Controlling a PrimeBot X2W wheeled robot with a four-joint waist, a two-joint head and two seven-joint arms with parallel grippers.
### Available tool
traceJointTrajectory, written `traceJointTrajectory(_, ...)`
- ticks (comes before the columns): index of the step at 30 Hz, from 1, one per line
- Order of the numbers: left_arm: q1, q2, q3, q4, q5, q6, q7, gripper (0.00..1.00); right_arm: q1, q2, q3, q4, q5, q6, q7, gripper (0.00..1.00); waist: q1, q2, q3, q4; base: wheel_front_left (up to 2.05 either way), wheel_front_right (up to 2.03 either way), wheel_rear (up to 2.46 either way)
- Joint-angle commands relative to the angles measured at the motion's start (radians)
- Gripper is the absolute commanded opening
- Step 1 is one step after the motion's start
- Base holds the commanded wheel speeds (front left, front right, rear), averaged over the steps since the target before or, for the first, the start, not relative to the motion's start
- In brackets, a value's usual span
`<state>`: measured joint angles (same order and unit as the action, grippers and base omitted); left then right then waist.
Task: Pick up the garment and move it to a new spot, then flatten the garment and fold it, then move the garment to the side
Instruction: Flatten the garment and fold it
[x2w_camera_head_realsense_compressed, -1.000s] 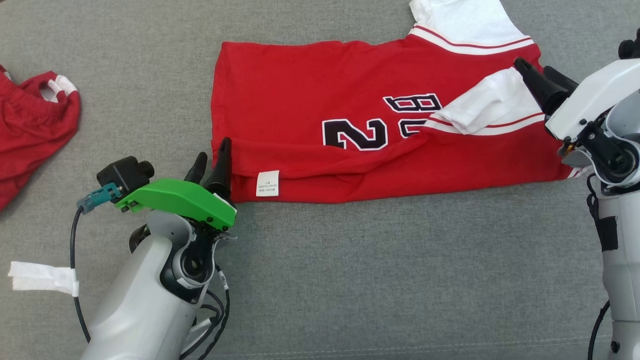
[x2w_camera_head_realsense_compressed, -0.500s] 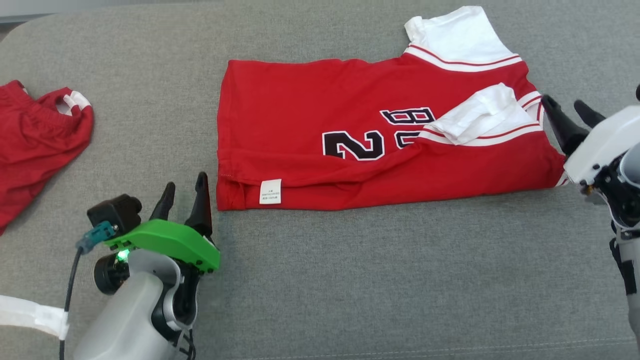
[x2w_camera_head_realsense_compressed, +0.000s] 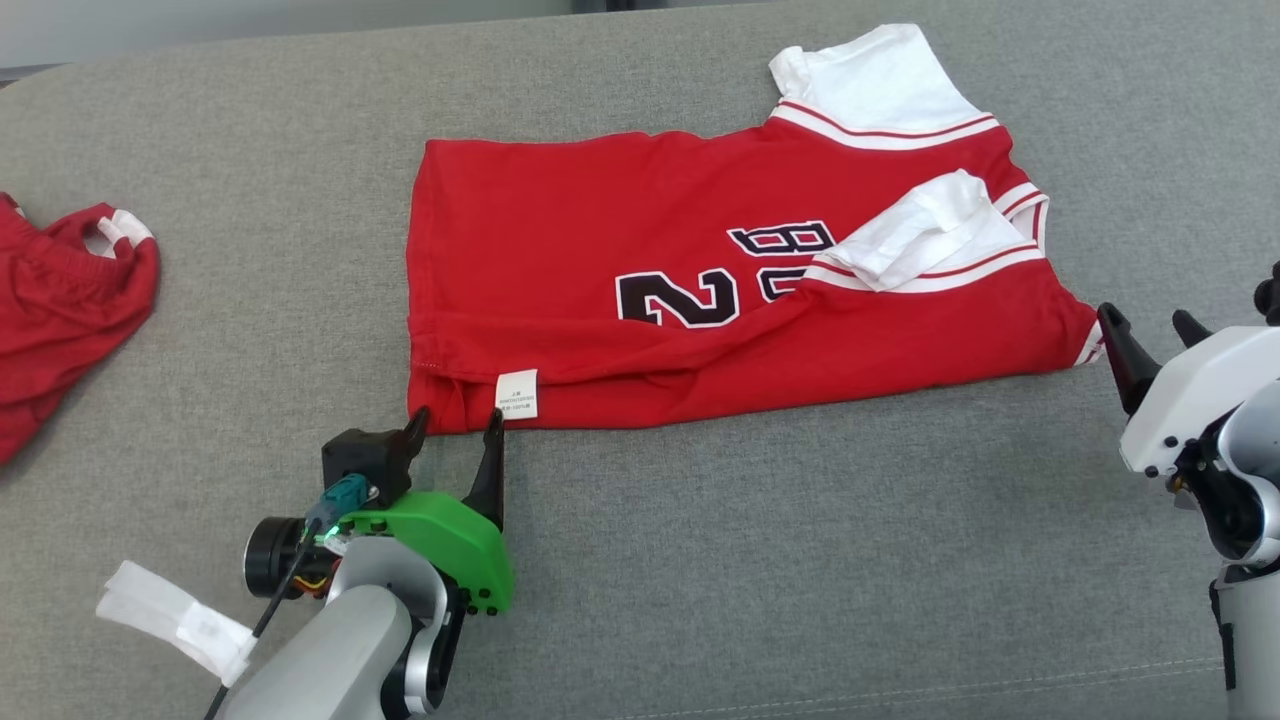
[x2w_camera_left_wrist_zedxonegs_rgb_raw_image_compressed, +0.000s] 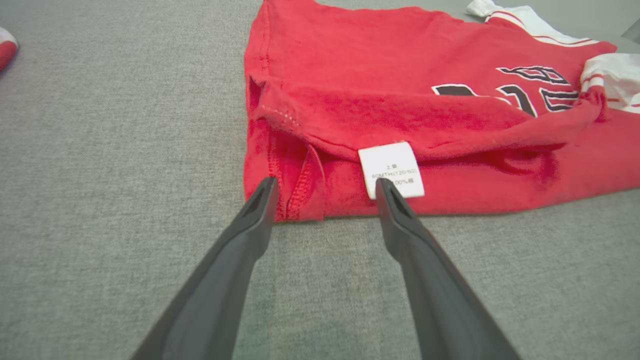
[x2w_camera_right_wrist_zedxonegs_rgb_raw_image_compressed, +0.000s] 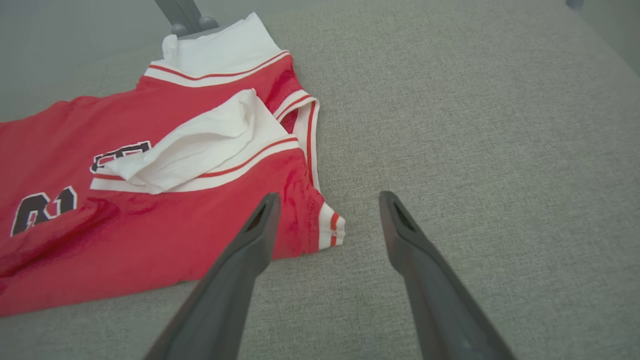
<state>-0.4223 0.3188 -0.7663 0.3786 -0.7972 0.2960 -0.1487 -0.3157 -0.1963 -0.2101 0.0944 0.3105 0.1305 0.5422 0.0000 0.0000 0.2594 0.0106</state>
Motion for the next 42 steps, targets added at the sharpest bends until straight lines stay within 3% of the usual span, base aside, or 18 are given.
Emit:
traceJointTrajectory(1, -0.026, 0.002, -0.010, 0.018, 0.029, 0.016, 0.002, 1.00, 0.007, 0.009, -0.001, 0.006, -0.021, 0.000, -0.006, 1.00, 0.0000, 0.0000, 0.005, -0.005, 0.00, 0.00, 0.00)
traceJointTrajectory(7, -0.089, -0.013, -0.036, 0.104, 0.085, 0.049, -0.009, 1.00, -0.041, 0.044, -0.002, 0.055, -0.089, 0.000, -0.012, 1.00, 0.0000, 0.0000, 0.025, -0.018, 0.00, 0.00, 0.00)
traceJointTrajectory(12, -0.122, -0.032, -0.033, 0.171, 0.088, 0.045, -0.021, 1.00, -0.102, 0.058, 0.004, 0.114, -0.110, 0.000, -0.025, 1.00, 0.0000, 0.0000, 0.046, -0.022, 0.00, 0.00, 0.00)
traceJointTrajectory(21, -0.131, -0.033, 0.003, 0.230, 0.054, 0.045, -0.049, 1.00, -0.182, 0.033, 0.027, 0.185, -0.134, 0.000, 0.070, 1.00, 0.0000, 0.0000, 0.062, 0.004, 0.00, 0.00, 0.00)
traceJointTrajectory(32, -0.106, -0.034, 0.011, 0.221, -0.009, -0.017, -0.001, 1.00, -0.211, 0.014, 0.037, 0.150, -0.044, 0.000, 0.268, 1.00, 0.0000, 0.0000, 0.070, 0.014, 0.00, 0.00, 0.00)
traceJointTrajectory(34, -0.111, -0.040, 0.011, 0.221, -0.018, -0.028, 0.007, 0.46, -0.222, 0.007, 0.040, 0.149, -0.035, 0.000, 0.287, 1.00, 0.0000, 0.0000, 0.074, 0.014, 0.00, 0.00, 0.00)
traceJointTrajectory(36, -0.115, -0.043, 0.006, 0.226, -0.026, -0.038, 0.019, 0.02, -0.233, 0.003, 0.042, 0.154, -0.026, 0.000, 0.303, 1.00, 0.0000, 0.0000, 0.078, 0.015, 0.00, 0.00, 0.00)
traceJointTrajectory(40, -0.119, -0.046, 0.000, 0.241, -0.040, -0.056, 0.043, 0.00, -0.249, -0.010, 0.046, 0.181, -0.013, 0.000, 0.341, 1.00, 0.0000, 0.0000, 0.086, 0.018, 0.00, 0.00, 0.00)
traceJointTrajectory(41, -0.119, -0.046, -0.001, 0.244, -0.042, -0.060, 0.045, 0.00, -0.250, -0.009, 0.046, 0.187, -0.011, 0.000, 0.348, 0.91, 0.0000, 0.0000, 0.087, 0.018, 0.00, 0.00, 0.00)
traceJointTrajectory(42, -0.119, -0.049, 0.001, 0.246, -0.048, -0.065, 0.046, 0.00, -0.251, -0.008, 0.044, 0.190, -0.007, 0.000, 0.351, 0.67, 0.0000, 0.0000, 0.088, 0.018, 0.00, 0.00, 0.00)
